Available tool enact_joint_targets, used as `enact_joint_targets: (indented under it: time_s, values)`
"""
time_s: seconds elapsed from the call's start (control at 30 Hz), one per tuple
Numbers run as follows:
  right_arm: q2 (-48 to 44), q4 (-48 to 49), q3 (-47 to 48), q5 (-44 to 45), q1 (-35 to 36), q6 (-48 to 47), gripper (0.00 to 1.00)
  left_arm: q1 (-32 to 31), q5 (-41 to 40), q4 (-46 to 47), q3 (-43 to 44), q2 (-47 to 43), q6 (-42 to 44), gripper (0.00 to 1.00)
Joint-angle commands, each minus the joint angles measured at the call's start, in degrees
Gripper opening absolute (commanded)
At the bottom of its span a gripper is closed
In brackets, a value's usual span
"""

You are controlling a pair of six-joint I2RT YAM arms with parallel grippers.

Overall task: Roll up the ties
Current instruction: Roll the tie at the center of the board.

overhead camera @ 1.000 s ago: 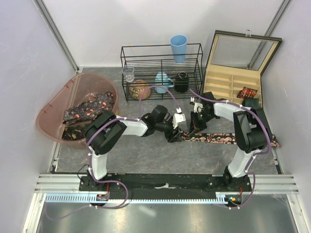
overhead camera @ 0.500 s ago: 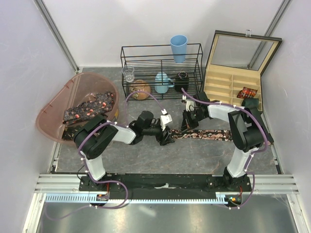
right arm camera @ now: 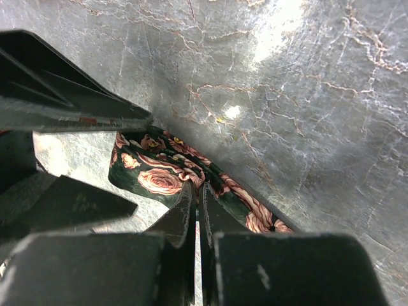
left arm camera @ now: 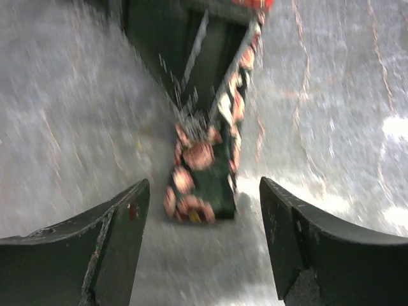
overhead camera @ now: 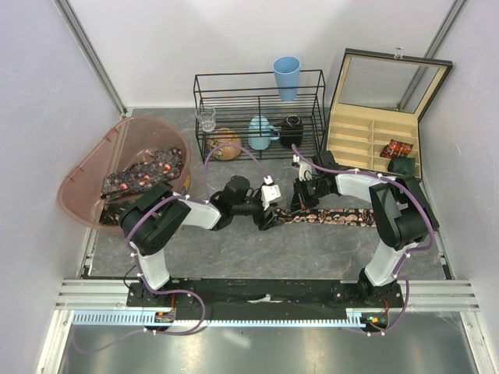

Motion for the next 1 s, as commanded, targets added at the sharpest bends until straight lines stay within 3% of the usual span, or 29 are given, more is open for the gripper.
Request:
enact_joint_targets:
  time_s: [0.0, 0.13, 0.27, 0.43, 0.5, 0.63, 0.7, 0.73, 0.83, 0.97]
  values:
    - [1.98, -2.15, -2.06, 7.12, 0.60, -4.09, 0.00, -1.23, -0.37, -5.16, 6.81, 1.39, 8.27, 0.77]
    - [1.54, -2.77, -1.36, 6.85, 0.60, -4.35, 0.00, -2.72, -0.36, -9.56, 9.54, 2.63, 10.47, 0.77]
    - [0.75, -3.65, -0.39, 6.33, 0.51, -3.83, 0.00, -3.51, -0.80, -14.66, 11.99, 4.03, 9.95, 0.67]
    - [0.57, -4.96, 1.02, 5.10, 0.59, -3.13, 0.00, -3.95, -1.94, -17.12, 12.35, 5.26, 9.34, 0.68]
    - [0.22, -5.23, 1.28, 4.22, 0.60, -2.95, 0.00, -4.04, -2.82, -19.06, 12.97, 6.31, 8.37, 0.62]
    - [-0.22, -7.24, 2.42, 3.43, 0.59, -2.16, 0.00, -4.04, -4.93, -19.68, 13.06, 7.55, 7.23, 0.40]
    - [-0.22, -9.00, 3.04, 2.90, 0.51, -1.37, 0.08, -4.04, -5.55, -19.50, 12.79, 7.55, 7.57, 0.33]
    - [-0.22, -9.53, 3.48, 2.72, 0.51, -0.58, 0.19, -4.13, -5.72, -19.68, 12.71, 7.72, 7.75, 0.30]
    - [-0.57, -11.55, 4.36, 1.94, 0.33, 0.39, 0.32, -4.13, -5.90, -19.85, 12.36, 7.37, 8.45, 0.26]
    - [-0.49, -12.96, 4.62, 0.09, -0.72, 2.06, 0.33, -4.13, -6.25, -19.85, 12.18, 7.37, 8.63, 0.25]
